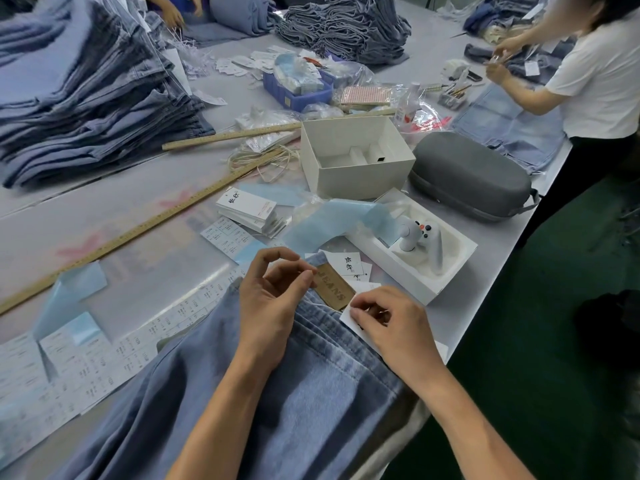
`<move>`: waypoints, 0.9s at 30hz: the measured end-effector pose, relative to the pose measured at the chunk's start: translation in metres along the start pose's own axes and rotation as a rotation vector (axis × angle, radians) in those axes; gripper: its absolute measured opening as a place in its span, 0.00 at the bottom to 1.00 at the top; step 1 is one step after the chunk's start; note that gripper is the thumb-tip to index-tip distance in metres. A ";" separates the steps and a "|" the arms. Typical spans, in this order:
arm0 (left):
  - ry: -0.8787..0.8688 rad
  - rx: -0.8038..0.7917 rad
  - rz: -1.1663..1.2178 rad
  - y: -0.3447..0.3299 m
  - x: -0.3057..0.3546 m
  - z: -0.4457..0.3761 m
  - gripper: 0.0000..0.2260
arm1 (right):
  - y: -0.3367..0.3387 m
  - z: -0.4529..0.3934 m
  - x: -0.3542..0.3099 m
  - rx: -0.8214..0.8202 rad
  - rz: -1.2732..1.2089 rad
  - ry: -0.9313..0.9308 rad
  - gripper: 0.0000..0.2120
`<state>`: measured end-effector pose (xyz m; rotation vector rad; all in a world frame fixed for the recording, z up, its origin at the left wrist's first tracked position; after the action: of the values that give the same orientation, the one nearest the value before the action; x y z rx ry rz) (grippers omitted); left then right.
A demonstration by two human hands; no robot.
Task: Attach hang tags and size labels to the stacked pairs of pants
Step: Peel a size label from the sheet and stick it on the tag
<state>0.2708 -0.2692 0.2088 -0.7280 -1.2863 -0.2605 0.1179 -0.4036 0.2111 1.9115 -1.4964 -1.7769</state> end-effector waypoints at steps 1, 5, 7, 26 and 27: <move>0.000 -0.005 -0.015 -0.002 -0.001 0.000 0.12 | 0.000 -0.001 0.000 -0.007 -0.003 -0.004 0.04; -0.016 -0.032 -0.106 -0.010 -0.001 0.001 0.13 | 0.004 -0.001 0.003 0.051 -0.272 -0.107 0.05; -0.034 -0.041 -0.139 -0.013 0.000 0.003 0.13 | 0.010 -0.003 -0.002 0.103 -0.458 -0.144 0.06; -0.131 -0.103 -0.208 -0.045 0.016 0.032 0.15 | -0.004 0.011 -0.009 0.328 -0.940 -0.329 0.09; -0.135 -0.096 -0.221 -0.044 0.018 0.032 0.15 | -0.003 0.011 -0.010 0.331 -0.938 -0.335 0.09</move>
<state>0.2265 -0.2786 0.2434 -0.6942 -1.4936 -0.4613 0.1128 -0.3895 0.2123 2.9300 -1.0631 -2.3995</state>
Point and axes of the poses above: each hand's wrist, its own z-axis away from the middle knuckle, its own y-axis out of the back of the hand, x = y × z, the point moved 10 cm from there along -z, towards the middle knuckle, and after that the axes turned 13 degrees about y, right-handed, at the moved point
